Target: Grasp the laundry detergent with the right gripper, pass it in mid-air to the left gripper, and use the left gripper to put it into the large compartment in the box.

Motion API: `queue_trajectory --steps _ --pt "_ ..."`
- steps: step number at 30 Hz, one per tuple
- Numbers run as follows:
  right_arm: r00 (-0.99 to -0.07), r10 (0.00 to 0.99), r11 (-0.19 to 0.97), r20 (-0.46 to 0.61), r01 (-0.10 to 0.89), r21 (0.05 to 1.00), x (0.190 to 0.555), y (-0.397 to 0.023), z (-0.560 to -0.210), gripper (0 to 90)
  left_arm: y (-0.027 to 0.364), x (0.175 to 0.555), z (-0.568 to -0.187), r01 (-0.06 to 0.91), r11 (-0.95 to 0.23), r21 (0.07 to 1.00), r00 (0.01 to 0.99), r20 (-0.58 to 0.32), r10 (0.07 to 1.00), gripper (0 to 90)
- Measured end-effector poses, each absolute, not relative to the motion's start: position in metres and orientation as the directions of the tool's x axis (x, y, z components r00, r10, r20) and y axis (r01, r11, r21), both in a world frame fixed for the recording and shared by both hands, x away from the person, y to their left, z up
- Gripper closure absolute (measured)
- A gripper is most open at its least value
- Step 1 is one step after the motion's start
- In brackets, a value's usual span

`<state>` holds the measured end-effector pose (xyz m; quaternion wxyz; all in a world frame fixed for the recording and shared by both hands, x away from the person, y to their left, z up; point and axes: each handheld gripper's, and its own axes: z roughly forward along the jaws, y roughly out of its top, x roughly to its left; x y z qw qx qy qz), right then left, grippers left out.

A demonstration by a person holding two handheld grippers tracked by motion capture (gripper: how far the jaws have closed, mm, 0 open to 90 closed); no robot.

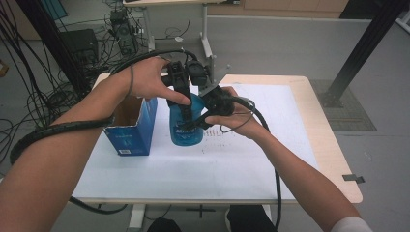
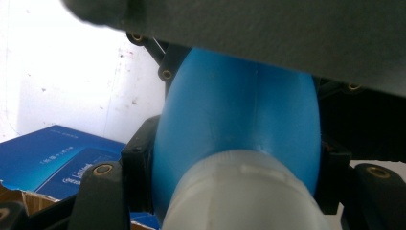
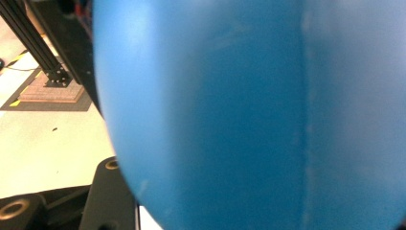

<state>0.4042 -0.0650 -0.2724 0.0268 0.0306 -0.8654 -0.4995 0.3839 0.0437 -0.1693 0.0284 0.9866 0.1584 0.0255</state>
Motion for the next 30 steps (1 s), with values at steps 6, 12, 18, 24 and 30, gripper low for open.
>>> queue_trajectory --steps 6,12,18,24,30 --pt "-0.996 -0.081 0.5 0.022 -0.021 0.866 0.4046 -0.065 -0.2731 42.6 0.0442 0.3841 -0.17 0.299 -0.952 0.06 0.952 0.048 0.302 36.5" --pt "-0.997 -0.062 0.509 0.041 0.004 0.861 0.4031 -0.0655 -0.2738 42.6 0.0433 0.3836 -0.1718 0.296 -0.952 0.071 0.952 0.061 0.301 36.5" --pt "-0.997 -0.058 0.505 0.044 0.009 0.863 0.4032 -0.0662 -0.2733 42.6 0.0425 0.3827 -0.1714 0.31 -0.948 0.079 0.947 0.064 0.315 36.4" --pt "-0.997 -0.057 0.505 0.043 0.009 0.863 0.4034 -0.0664 -0.2734 42.5 0.0421 0.3835 -0.1713 0.306 -0.949 0.073 0.948 0.063 0.31 36.4" --pt "-0.998 -0.054 0.502 0.042 0.009 0.865 0.4033 -0.0669 -0.2729 42.5 0.0413 0.3833 -0.1706 0.303 -0.95 0.07 0.949 0.066 0.307 36.4"
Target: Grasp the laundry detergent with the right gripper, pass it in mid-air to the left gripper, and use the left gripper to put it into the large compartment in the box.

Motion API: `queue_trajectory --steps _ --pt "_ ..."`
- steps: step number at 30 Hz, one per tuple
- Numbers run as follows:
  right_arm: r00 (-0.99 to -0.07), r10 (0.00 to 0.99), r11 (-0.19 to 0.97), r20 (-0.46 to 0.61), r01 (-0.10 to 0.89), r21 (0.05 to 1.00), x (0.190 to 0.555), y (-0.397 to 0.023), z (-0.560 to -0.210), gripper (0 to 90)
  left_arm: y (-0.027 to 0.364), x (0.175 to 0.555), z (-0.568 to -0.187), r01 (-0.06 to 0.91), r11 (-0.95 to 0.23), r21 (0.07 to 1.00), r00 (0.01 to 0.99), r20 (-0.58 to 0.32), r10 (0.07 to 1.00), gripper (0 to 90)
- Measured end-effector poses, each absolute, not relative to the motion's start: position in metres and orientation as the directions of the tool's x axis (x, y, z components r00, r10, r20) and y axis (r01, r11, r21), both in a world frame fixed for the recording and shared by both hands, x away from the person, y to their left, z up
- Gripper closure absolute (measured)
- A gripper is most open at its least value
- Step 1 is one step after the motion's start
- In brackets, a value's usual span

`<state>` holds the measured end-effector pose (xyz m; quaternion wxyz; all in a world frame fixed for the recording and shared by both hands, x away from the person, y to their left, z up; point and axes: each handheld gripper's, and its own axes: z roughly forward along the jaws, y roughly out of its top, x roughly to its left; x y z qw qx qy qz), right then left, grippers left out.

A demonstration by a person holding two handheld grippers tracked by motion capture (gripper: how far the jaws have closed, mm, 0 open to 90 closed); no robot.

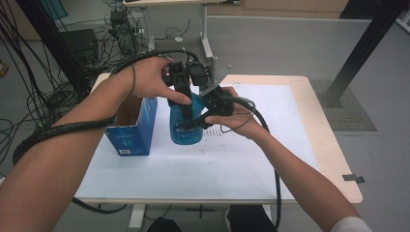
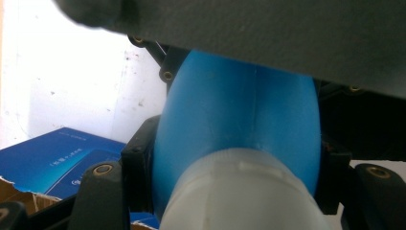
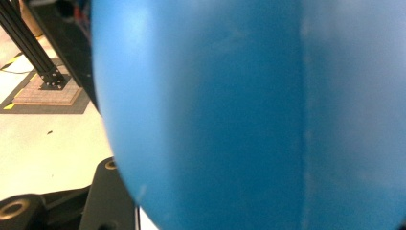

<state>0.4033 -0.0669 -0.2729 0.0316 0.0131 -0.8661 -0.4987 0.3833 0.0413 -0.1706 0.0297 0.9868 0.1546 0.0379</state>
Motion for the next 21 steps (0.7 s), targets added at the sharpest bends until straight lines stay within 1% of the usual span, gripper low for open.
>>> queue_trajectory --steps 11,21 --pt "-0.998 -0.047 0.504 0.034 0.005 0.864 0.4029 -0.0667 -0.2729 42.5 0.0421 0.3815 -0.1717 0.302 -0.949 0.088 0.948 0.076 0.309 36.4" --pt "-0.998 -0.048 0.503 0.038 0.009 0.864 0.4036 -0.0659 -0.2742 42.4 0.0425 0.3829 -0.1725 0.303 -0.95 0.08 0.948 0.075 0.309 36.5"
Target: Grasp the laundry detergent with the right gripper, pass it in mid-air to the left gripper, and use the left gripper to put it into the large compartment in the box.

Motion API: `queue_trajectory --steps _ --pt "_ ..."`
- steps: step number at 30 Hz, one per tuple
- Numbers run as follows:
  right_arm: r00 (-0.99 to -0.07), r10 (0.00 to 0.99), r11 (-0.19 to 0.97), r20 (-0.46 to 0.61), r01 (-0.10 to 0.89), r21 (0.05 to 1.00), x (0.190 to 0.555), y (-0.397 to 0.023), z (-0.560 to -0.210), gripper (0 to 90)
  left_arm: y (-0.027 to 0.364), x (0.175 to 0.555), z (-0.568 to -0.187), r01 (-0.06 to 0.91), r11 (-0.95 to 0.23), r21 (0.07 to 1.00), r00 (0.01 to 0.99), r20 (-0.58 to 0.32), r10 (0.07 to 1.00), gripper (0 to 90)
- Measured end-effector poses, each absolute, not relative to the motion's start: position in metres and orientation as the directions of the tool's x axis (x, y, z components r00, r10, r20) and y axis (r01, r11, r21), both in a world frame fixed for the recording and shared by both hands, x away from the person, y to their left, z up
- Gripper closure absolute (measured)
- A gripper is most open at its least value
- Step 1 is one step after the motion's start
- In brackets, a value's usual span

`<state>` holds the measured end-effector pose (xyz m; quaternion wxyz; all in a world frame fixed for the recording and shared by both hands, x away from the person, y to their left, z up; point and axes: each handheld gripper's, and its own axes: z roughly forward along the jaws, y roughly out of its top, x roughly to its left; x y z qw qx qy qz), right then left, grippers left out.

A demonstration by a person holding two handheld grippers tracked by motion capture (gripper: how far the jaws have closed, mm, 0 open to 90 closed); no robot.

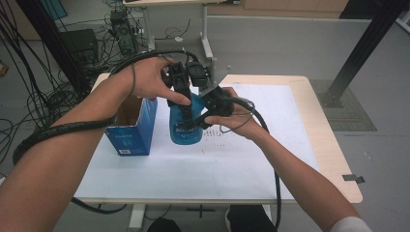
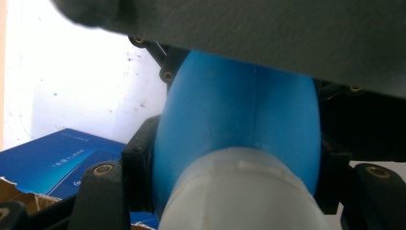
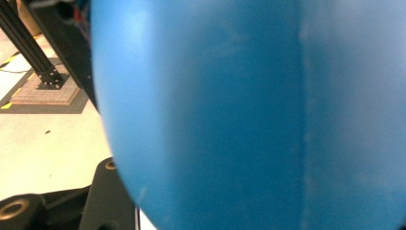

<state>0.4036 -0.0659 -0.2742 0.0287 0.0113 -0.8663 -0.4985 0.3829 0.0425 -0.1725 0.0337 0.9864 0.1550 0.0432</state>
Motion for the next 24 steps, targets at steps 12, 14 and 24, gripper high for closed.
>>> queue_trajectory --steps 12,14,24 --pt "-0.998 -0.053 0.497 0.039 0.008 0.867 0.4051 -0.0671 -0.2762 42.2 0.0406 0.3842 -0.1735 0.306 -0.949 0.069 0.947 0.075 0.311 36.7" --pt "-0.998 -0.055 0.496 0.041 0.009 0.868 0.4052 -0.0669 -0.2765 42.1 0.0405 0.3839 -0.1736 0.308 -0.949 0.067 0.947 0.075 0.313 36.7" --pt "-0.998 -0.055 0.493 0.04 0.008 0.87 0.4054 -0.0674 -0.2776 41.8 0.0393 0.3834 -0.174 0.312 -0.948 0.065 0.945 0.078 0.317 36.8"
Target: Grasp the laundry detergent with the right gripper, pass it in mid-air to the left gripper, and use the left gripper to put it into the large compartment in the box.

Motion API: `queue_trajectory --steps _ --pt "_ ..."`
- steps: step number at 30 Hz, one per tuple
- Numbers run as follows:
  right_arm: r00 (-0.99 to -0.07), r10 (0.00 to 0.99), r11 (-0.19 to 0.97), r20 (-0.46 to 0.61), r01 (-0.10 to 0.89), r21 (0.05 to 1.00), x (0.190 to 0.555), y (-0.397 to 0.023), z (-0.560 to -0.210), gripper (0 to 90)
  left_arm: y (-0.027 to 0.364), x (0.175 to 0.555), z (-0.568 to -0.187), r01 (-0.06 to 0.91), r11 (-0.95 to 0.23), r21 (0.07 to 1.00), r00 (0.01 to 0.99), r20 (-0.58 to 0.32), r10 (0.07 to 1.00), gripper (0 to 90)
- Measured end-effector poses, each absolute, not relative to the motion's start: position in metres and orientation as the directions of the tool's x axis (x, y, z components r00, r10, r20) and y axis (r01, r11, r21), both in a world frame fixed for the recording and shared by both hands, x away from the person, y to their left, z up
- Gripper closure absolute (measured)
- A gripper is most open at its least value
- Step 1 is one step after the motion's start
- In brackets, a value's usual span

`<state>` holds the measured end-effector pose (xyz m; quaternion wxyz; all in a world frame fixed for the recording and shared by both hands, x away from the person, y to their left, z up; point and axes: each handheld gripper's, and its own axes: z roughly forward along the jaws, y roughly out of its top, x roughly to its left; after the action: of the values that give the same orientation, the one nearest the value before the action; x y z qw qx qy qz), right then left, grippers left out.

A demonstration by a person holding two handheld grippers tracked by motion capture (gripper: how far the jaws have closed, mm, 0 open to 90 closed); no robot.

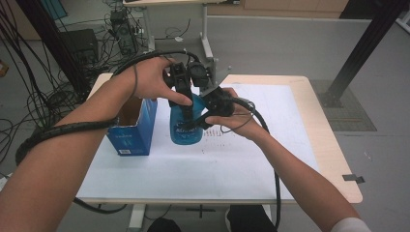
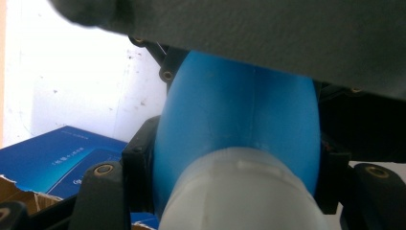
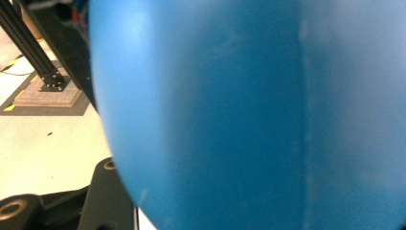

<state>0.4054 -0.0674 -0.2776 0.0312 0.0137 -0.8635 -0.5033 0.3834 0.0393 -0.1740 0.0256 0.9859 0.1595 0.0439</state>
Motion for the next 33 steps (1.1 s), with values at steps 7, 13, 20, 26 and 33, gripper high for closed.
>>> queue_trajectory --steps 7,13,20,26,33 --pt "-0.998 -0.056 0.49 0.04 0.008 0.871 0.4053 -0.0673 -0.2777 41.7 0.0392 0.3842 -0.1724 0.287 -0.957 0.043 0.953 0.085 0.29 36.8" --pt "-0.997 -0.068 0.482 0.029 -0.008 0.876 0.4067 -0.0671 -0.2782 41.6 0.0389 0.3845 -0.1722 0.29 -0.956 0.037 0.953 0.082 0.292 36.9" --pt "-0.997 -0.067 0.486 0.028 -0.009 0.874 0.4064 -0.068 -0.2783 41.5 0.039 0.3855 -0.1714 0.271 -0.962 0.022 0.959 0.081 0.272 36.9" --pt "-0.997 -0.07 0.483 0.029 -0.008 0.876 0.4062 -0.068 -0.2781 41.3 0.0386 0.3846 -0.171 0.271 -0.962 0.023 0.959 0.085 0.272 37.0" --pt "-0.997 -0.069 0.481 0.029 -0.008 0.877 0.4063 -0.0677 -0.2782 41.2 0.0389 0.3841 -0.171 0.271 -0.962 0.024 0.958 0.088 0.272 37.0"
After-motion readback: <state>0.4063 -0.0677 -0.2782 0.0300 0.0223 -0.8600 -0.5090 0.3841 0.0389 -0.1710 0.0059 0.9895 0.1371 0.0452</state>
